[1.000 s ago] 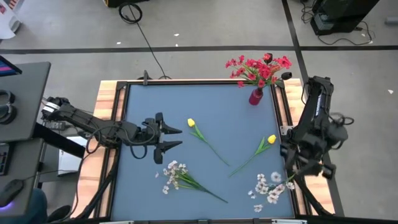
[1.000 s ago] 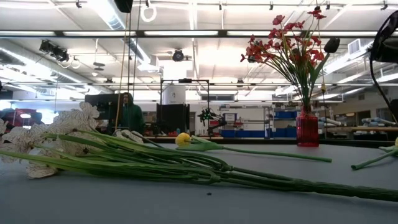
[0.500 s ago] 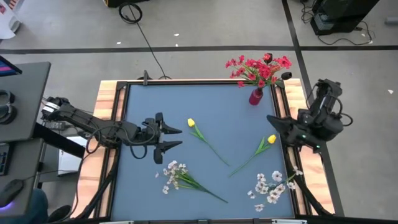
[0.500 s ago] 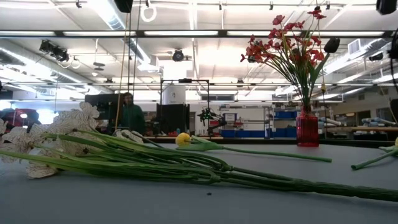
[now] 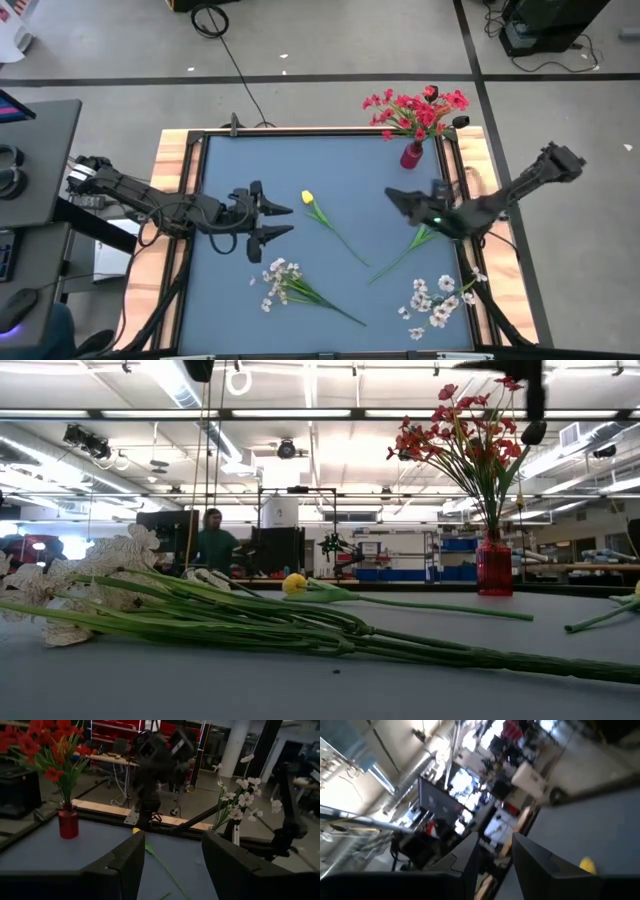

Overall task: Sort flowers into vase by color
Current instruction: Put the right yellow tulip into the transparent vase

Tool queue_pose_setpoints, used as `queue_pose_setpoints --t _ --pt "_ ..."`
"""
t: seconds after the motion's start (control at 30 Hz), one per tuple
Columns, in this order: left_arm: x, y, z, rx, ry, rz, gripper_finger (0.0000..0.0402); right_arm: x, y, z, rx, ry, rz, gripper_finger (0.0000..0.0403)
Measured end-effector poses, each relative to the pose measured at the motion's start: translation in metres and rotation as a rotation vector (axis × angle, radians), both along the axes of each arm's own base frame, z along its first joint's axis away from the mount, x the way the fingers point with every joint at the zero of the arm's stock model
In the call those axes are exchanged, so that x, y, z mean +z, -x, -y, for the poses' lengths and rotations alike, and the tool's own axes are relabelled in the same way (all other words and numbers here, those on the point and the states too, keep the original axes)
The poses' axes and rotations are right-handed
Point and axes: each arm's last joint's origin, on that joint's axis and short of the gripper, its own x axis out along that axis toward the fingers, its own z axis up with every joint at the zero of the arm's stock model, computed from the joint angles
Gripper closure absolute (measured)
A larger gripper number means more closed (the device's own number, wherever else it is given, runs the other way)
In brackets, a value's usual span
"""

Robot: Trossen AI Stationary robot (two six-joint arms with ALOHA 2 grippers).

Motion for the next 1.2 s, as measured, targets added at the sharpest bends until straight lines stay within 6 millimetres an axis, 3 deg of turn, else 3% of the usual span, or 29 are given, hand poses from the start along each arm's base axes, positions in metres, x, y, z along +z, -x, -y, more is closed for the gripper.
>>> queue_pose_setpoints --t 0.23,0.37,0.5,0.67,0.8,1.03,1.2 --pt "0.000 0.000 0.001 -0.004 0.090 0.004 0.0198 -0.044 -0.044 0.016 -0.017 -0.214 -0.059 0.0283" --pt "-0.002 0.001 0.002 -0.006 0.147 -0.012 0.0198 -0.048 -0.064 0.022 -0.018 -0.292 -0.218 0.0293" --pt "-0.005 0.001 0.002 -0.002 0.188 -0.041 0.0198 -0.046 -0.078 0.033 -0.022 -0.484 -0.522 0.0297" --pt "-0.011 0.001 0.001 0.008 0.220 -0.099 0.0198 -0.049 -0.071 0.036 -0.140 -0.816 -0.999 0.0298" --pt "-0.014 0.002 0.001 0.012 0.215 -0.125 0.0198 -0.058 -0.060 0.029 -0.302 -1.163 -1.191 0.0294" --pt "-0.014 0.002 0.001 0.013 0.216 -0.122 0.0198 -0.080 -0.059 0.009 -0.373 -1.321 -1.224 0.0286" --pt "-0.014 0.002 0.001 0.015 0.228 -0.130 0.0198 -0.102 -0.043 0.006 -0.458 -1.372 -1.285 0.0286"
